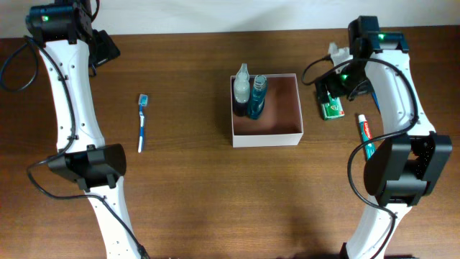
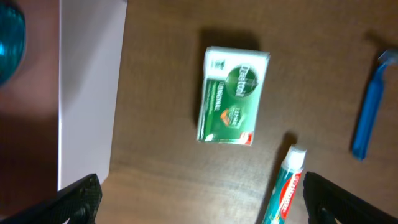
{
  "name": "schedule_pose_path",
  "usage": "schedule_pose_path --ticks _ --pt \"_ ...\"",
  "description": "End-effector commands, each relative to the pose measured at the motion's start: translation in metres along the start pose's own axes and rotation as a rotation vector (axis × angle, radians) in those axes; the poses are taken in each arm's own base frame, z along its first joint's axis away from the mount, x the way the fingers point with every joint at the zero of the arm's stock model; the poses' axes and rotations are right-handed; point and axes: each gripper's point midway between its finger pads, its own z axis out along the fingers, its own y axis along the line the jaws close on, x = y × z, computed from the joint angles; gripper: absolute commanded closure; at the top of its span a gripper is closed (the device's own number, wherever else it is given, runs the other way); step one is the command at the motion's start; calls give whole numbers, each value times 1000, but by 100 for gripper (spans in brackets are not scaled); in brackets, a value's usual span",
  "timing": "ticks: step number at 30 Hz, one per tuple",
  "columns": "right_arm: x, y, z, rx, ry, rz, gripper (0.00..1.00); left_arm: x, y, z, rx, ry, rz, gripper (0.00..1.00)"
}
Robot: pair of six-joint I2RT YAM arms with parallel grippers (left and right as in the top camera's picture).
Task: Pack container
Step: 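Raise the right arm and move the gripper over the green Dettol soap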
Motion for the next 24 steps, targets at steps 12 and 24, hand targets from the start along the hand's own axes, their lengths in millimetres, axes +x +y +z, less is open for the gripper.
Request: schedule_pose_path --ticks 12,24 --pt "-2 -17 52 -20 52 -58 1 -1 2 -10 17 -10 -18 1" --pt "-5 -22 85 -18 70 -50 1 -1 2 -10 17 -10 -18 1"
